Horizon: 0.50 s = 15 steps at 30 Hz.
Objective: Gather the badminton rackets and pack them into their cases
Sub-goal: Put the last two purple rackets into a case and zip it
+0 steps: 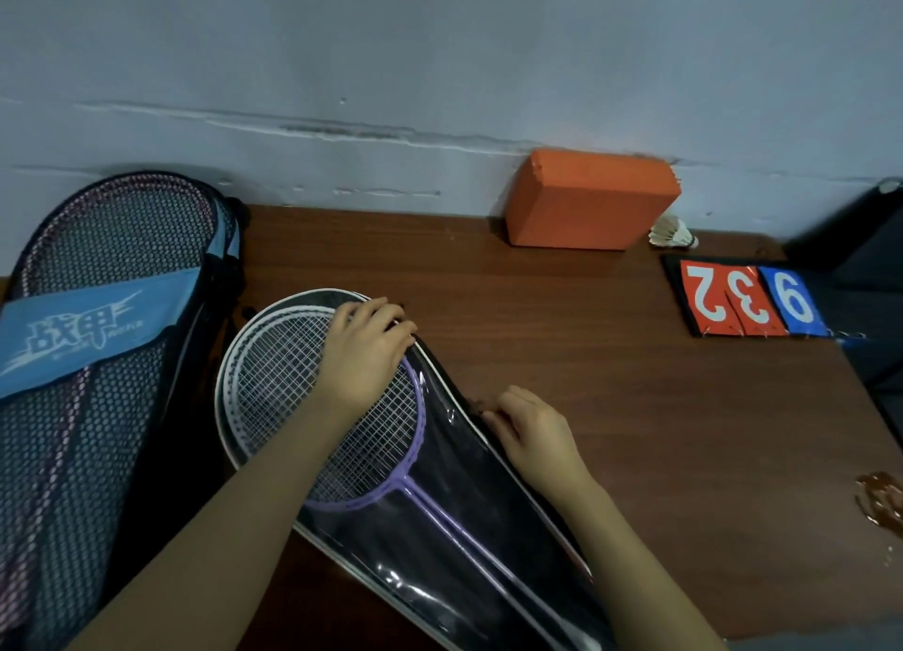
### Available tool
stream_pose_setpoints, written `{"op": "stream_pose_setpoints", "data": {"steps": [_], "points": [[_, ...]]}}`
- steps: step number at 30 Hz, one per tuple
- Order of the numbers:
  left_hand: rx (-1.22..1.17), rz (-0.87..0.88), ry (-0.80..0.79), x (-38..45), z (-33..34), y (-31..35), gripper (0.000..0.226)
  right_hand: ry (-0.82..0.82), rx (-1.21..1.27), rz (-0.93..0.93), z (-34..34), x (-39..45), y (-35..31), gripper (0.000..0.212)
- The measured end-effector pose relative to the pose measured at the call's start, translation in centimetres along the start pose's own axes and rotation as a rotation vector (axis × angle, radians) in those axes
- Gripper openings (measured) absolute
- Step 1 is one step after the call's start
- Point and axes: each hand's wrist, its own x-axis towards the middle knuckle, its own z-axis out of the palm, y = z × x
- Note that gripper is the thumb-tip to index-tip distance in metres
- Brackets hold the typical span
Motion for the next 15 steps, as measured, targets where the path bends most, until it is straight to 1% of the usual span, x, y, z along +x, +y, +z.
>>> {"op": "stream_pose_setpoints", "data": {"steps": [2,5,6,10,15], "points": [[-0.060,-0.033,0.026,-1.3,-0.3,1.9,0.017,0.019,0.065,-0.035,-0.7,-0.1,-0.6,0.011],[-0.090,0.097,0.023,-3.9,-0.3,4.8,0.029,0.034,0.122,-0.107,-2.0,0.0,-0.9,0.009],[-0.092,0.113,0.034,-4.4,-0.5,5.5,0.031,0.031,0.130,-0.126,-2.4,-0.1,-0.9,0.009],[-0.102,0.090,0.108,-4.5,-1.6,6.6,0.023,0.040,0.182,-0.168,-3.2,-0.8,-1.1,0.010],[-0.167,0.064,0.113,-3.4,-1.8,6.2,0.028,0.037,0.131,-0.198,-4.1,-0.6,-0.8,0.016]]}}
